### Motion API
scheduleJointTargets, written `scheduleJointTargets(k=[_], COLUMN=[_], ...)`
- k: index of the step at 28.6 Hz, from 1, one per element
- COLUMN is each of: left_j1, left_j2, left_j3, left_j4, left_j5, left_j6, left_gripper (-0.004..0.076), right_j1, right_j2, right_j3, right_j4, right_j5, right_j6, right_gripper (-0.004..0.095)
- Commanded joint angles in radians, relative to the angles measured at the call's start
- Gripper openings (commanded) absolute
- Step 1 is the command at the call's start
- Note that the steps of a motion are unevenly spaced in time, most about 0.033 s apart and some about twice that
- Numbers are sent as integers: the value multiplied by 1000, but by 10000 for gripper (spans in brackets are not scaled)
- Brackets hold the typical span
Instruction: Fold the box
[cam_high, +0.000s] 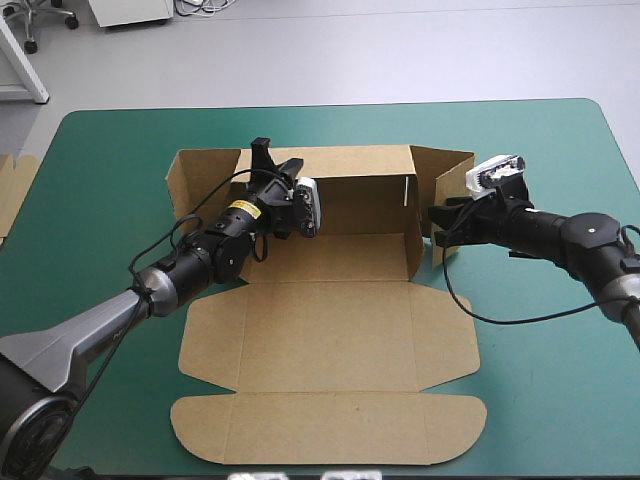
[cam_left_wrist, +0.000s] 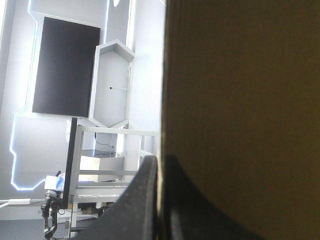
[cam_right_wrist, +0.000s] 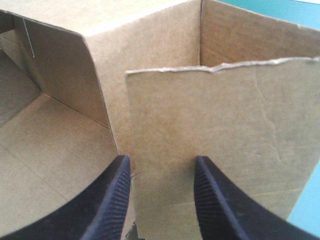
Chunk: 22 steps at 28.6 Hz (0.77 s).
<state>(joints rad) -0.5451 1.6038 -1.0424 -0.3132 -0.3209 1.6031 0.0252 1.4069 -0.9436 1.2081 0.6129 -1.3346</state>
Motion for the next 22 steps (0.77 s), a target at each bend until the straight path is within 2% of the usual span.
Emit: scheduleJointTargets(k=[1,6,9,12,17,22], left_j1=[-7,-7,-7,-7,-7,-7], left_j2=[-40,-40,-40,-40,-40,-40], left_j3=[-26,-26,-26,-26,-26,-26], left_j4=[-15,-21,-29,-29,-31,-31], left_j5=[-94,-94,-94,-94,-93,-92], left_j6=[-14,-13,-13,-13,-13,-13], left_gripper=[-10,-10,-10,-10,-10,-10], right_j1=[-21,-57,-74,-74,-74,-74], right_j2=[-72,-108,-99,-74,39,271], right_j3=[-73,-218,-326,-437,-644,-875], right_j4=[-89,-344,-438,-526,-651,-695], right_j5=[-6,53,120,152,209,338], right_j6=[144,531,707,809,942,1036], right_gripper=[401,401,401,394,315,297])
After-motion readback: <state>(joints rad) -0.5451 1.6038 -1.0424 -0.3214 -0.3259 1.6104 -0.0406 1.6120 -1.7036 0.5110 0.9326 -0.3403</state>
